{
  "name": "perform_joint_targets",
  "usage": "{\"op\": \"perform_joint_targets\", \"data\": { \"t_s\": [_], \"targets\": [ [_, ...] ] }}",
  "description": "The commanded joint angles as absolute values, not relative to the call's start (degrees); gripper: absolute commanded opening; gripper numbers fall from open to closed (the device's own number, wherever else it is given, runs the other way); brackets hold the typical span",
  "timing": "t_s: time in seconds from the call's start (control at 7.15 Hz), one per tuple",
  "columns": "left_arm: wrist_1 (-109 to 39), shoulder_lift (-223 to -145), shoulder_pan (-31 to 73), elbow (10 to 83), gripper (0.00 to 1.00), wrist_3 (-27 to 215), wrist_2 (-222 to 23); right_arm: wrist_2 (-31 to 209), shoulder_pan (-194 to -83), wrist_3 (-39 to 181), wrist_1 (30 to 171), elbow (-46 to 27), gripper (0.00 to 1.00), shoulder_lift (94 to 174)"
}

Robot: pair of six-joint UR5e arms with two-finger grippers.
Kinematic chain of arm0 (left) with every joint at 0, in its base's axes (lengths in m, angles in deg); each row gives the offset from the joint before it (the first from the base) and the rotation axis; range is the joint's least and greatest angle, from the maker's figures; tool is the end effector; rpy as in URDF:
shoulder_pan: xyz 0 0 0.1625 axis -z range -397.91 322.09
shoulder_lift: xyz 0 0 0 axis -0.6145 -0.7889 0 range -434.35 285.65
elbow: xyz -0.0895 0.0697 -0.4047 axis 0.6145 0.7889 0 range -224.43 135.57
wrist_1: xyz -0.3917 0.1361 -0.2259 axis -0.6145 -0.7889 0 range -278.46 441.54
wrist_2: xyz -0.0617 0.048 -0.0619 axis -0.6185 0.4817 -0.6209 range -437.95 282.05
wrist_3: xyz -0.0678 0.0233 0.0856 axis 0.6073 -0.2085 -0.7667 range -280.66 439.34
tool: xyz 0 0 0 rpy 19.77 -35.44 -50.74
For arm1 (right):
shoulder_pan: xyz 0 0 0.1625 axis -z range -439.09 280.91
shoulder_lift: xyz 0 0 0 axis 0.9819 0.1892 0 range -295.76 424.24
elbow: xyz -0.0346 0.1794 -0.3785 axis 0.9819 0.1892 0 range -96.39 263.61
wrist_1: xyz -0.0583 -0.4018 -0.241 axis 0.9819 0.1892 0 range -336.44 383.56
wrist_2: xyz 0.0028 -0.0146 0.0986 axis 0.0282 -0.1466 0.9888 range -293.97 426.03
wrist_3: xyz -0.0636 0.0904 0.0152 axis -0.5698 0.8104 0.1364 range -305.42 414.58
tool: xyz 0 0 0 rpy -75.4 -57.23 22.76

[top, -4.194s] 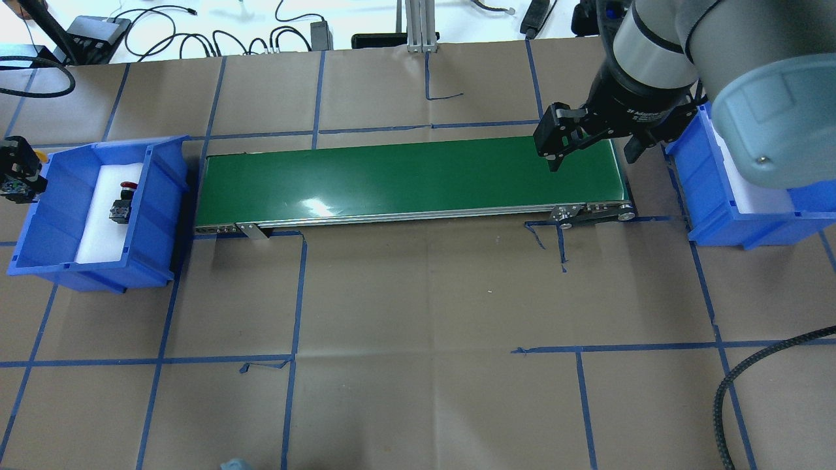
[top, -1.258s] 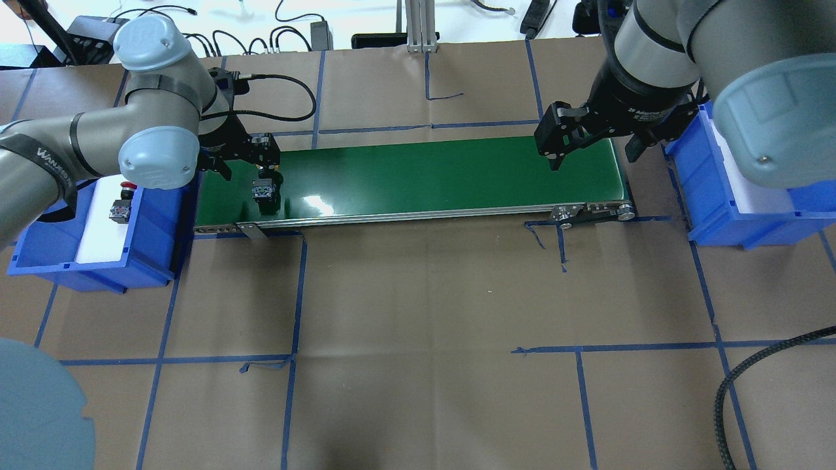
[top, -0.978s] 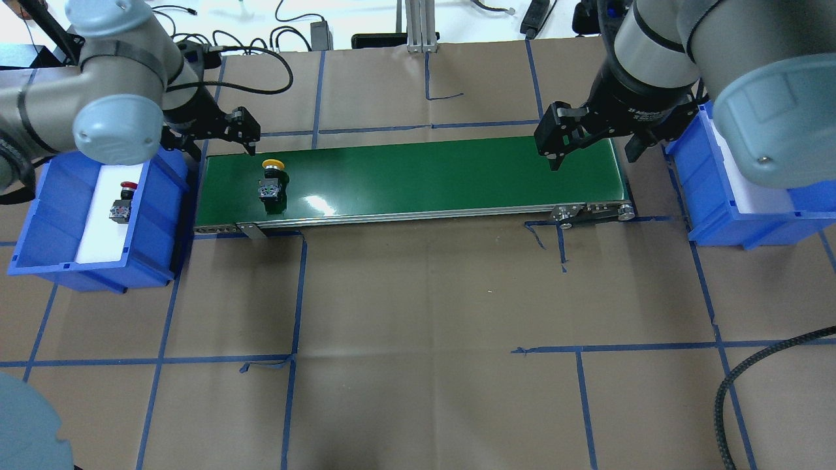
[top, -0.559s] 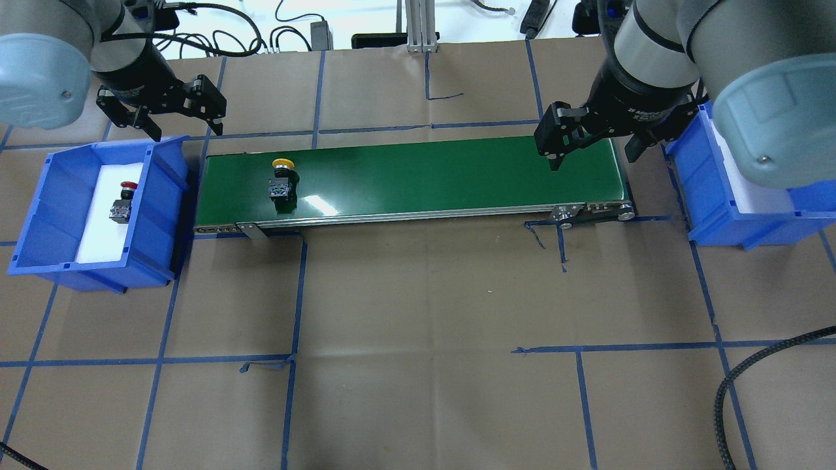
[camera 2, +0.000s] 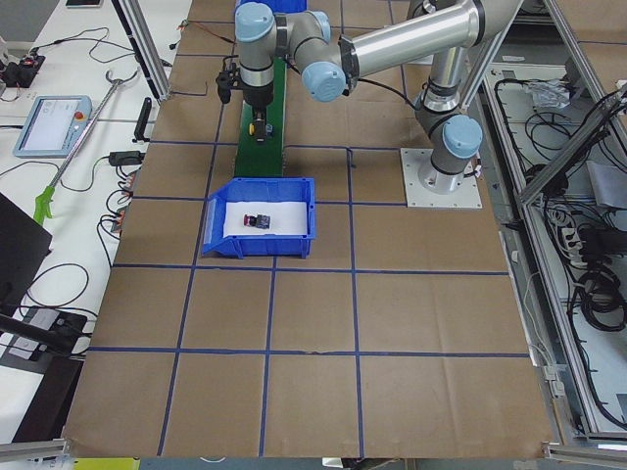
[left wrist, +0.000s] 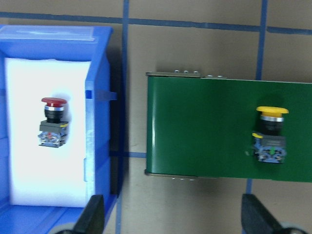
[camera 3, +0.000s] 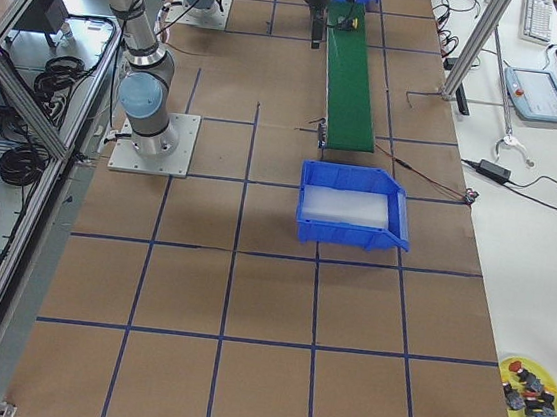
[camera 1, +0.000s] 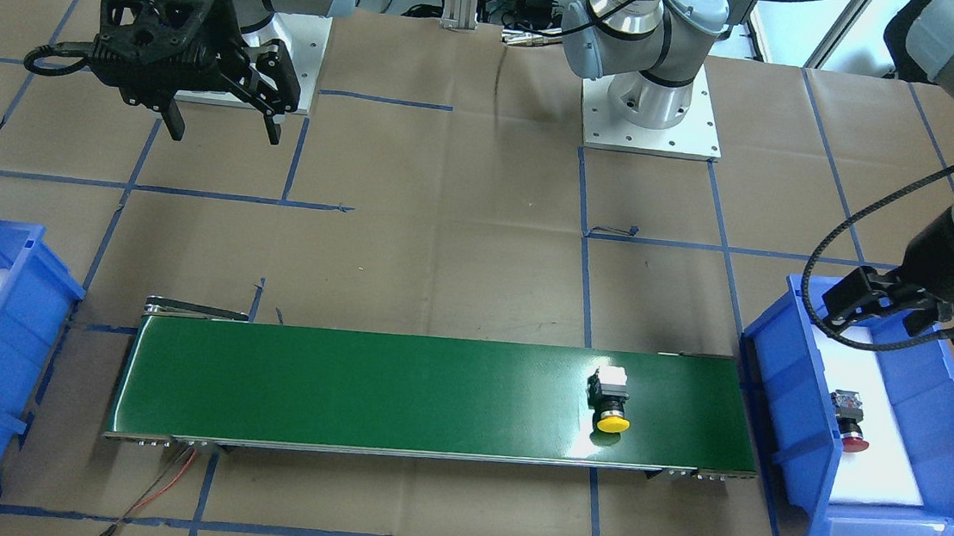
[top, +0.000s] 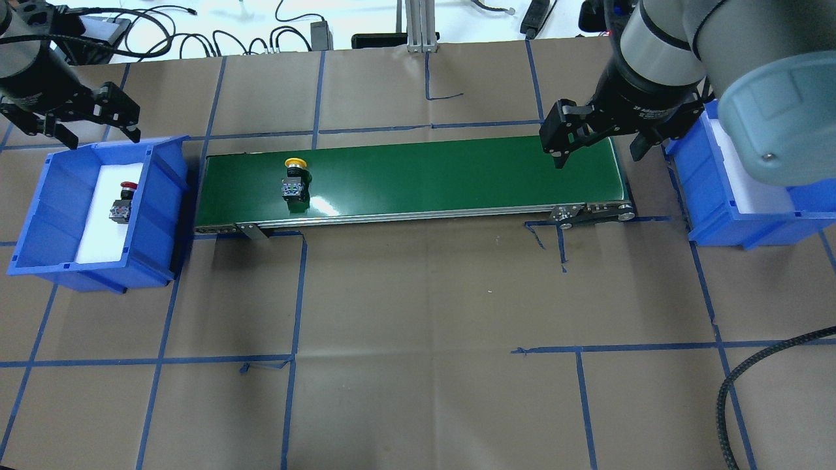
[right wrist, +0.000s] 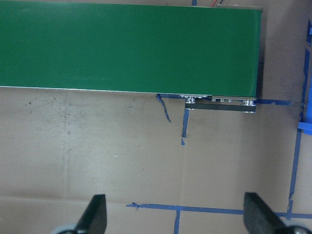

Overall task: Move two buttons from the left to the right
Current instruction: 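Open the left gripper and lift away from the yellow button, then reach the left gripper into the bin and grasp the red button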

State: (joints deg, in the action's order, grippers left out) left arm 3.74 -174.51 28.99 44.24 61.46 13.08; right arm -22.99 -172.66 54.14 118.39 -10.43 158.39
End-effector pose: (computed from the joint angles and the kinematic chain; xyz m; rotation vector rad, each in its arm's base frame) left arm 0.1255 -0.6291 0.4010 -0.1419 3.1000 -0.0757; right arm 0.1680 -0.5220 0.4799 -0.1099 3.1175 -0.1338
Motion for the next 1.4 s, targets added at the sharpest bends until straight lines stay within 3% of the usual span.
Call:
{"op": "perform_joint_targets", "data": {
  "t_s": [0.0,1.26],
  "targets": [
    [3.76,-175.86,21.36,44.16,1.00,53.01,13.01,-23.00,-172.61,54.14,118.40,-10.43,1.00,158.45],
    [15.05,-184.29,17.63,48.72,0.99,46.73,12.31,-23.09,-172.00,54.14,118.66,-10.43,1.00,158.45]
  ]
}}
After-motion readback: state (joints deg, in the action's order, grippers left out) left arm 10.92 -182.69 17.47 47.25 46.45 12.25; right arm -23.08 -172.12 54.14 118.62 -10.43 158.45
